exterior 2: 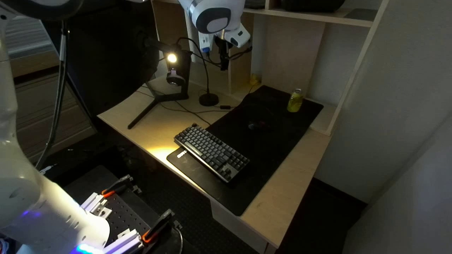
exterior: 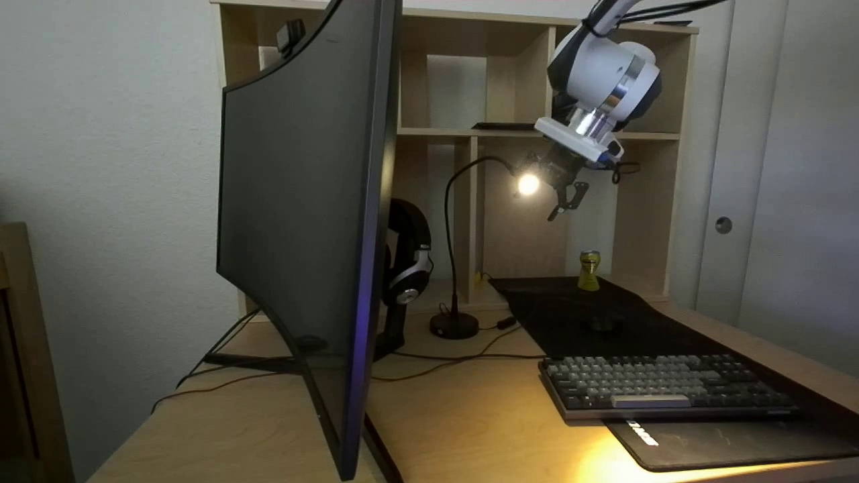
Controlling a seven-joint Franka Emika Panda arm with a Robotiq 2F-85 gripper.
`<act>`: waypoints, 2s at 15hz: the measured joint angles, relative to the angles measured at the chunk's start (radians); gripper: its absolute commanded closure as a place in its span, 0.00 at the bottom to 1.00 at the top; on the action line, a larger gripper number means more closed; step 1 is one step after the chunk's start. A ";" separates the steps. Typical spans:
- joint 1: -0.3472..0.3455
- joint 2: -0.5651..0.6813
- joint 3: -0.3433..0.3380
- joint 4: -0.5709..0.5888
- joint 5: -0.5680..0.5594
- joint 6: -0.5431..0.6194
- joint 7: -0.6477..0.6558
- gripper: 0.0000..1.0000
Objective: Switch off the desk lamp
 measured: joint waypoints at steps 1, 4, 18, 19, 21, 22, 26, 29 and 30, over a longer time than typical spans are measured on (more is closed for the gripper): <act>0.005 0.020 0.001 0.000 -0.004 0.020 0.015 0.00; 0.007 0.035 0.001 0.007 -0.006 0.029 0.026 0.00; 0.033 0.274 0.012 0.164 -0.197 -0.145 0.300 0.00; 0.033 0.275 0.012 0.164 -0.200 -0.144 0.300 0.00; 0.035 0.290 0.013 0.169 -0.199 -0.132 0.300 0.00; 0.036 0.304 0.016 0.173 -0.199 -0.115 0.300 0.00; 0.052 0.379 0.022 0.208 -0.198 0.009 0.313 0.00; 0.059 0.421 0.021 0.229 -0.198 0.086 0.332 0.00; 0.060 0.425 0.021 0.233 -0.198 0.089 0.333 0.00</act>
